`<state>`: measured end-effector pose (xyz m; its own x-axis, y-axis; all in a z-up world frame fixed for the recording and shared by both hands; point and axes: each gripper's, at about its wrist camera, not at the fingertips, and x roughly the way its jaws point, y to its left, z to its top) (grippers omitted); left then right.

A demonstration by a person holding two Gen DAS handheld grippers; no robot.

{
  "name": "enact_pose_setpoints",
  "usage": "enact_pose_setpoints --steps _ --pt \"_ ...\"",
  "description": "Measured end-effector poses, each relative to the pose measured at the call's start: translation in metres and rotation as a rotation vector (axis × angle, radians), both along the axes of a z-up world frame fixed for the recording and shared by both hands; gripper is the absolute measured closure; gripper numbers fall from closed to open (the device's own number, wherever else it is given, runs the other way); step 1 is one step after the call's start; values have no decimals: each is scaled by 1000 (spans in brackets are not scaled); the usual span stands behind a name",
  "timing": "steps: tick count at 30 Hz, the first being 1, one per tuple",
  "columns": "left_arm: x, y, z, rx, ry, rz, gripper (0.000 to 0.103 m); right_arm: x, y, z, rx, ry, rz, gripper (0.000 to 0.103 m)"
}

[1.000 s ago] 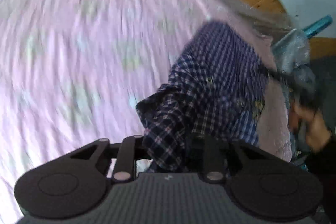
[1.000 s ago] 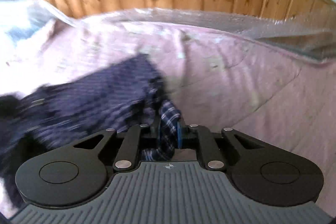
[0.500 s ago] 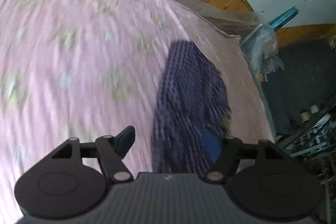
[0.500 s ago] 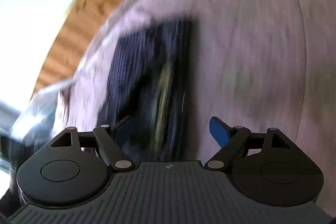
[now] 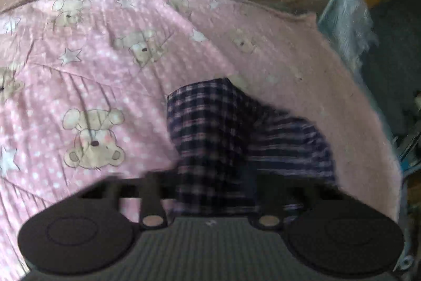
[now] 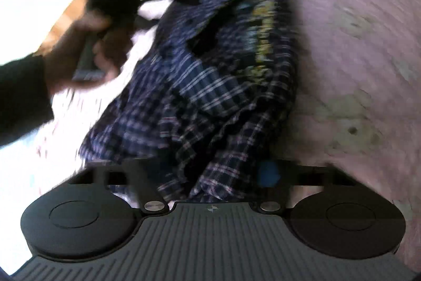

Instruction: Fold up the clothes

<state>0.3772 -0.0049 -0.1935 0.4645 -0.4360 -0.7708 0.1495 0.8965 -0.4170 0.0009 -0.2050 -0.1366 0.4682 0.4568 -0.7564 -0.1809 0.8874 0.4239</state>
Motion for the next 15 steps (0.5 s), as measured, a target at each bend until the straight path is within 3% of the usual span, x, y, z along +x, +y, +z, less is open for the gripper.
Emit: enact_pose_setpoints --steps 1,3,5,9,11,12,14,15 --pt "-7 8 9 -23 -13 31 88 2 3 3 -27 -12 17 83" --pt "-26 26 33 -59 -43 105 89 13 -10 22 -10 -30 64 87" --pt "-48 46 64 -89 -67 208 89 31 -25 50 -5 -63 127 88" --pt "-130 88 131 -136 -97 460 87 96 -61 115 -21 -126 356 88" --pt "-170 101 154 -152 -104 579 79 142 -70 140 -23 -127 483 88" --pt "-185 98 145 -126 -84 633 75 167 -72 149 -19 -117 546 87" --pt "-214 92 128 -73 -43 741 48 218 -58 145 -12 -79 648 85" --pt "-227 90 112 -41 -6 789 30 242 -48 138 -17 -66 686 80"
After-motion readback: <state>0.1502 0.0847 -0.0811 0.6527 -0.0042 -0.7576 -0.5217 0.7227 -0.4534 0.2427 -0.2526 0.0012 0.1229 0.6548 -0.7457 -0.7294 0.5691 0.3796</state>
